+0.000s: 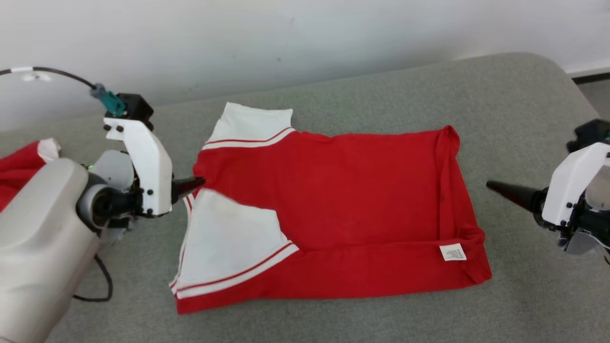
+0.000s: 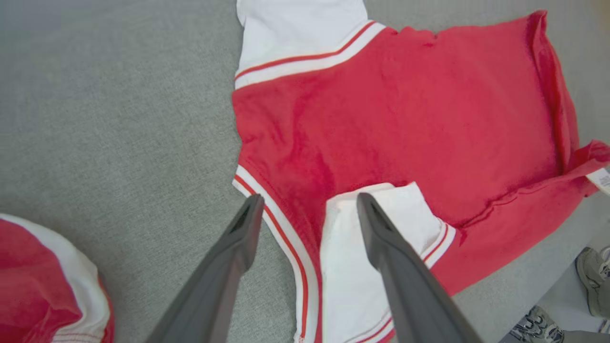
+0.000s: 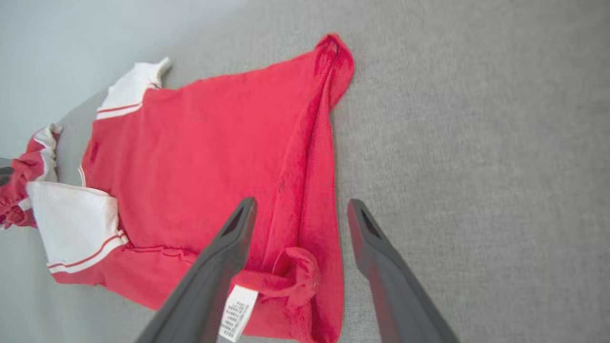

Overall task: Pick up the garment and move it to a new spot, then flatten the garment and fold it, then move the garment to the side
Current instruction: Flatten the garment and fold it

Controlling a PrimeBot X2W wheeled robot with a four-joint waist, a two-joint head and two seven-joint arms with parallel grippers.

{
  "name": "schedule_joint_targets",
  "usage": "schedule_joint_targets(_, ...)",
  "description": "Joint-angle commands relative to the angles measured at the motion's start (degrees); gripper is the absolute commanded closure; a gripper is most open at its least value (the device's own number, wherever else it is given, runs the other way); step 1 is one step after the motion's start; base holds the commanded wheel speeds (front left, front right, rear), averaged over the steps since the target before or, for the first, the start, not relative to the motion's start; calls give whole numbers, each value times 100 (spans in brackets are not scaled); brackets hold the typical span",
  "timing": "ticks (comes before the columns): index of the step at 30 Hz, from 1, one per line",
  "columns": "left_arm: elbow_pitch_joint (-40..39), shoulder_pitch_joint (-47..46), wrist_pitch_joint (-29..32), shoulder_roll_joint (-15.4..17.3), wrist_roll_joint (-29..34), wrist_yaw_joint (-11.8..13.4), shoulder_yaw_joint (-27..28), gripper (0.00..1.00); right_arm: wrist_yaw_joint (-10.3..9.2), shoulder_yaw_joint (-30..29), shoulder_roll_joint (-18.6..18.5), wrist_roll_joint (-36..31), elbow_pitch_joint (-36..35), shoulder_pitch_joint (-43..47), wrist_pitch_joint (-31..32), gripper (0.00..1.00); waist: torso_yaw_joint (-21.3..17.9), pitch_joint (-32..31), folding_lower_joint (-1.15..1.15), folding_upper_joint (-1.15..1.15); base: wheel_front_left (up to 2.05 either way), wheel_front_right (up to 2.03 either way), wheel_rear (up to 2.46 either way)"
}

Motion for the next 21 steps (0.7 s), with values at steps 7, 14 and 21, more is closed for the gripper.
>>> schedule_joint_targets(7,-49,491,-1210,154,338,-104,94,0,-10,-413,-272,-505,-577,547,-1891,0,195,-464,0,0,0,0,0)
schedule_joint_targets(14,-513,1131,-2829,309,734,134,295,0,-10,-866,-344,-1333,-882,1301,-3912,0,242,-774,0,0,0,0,0)
schedule_joint_targets(21,-1432,2207,-4504,398,921,734,693,0,-10,-1479,-196,-2477,-1276,2353,-5018,0,303,-925,0,0,0,0,0)
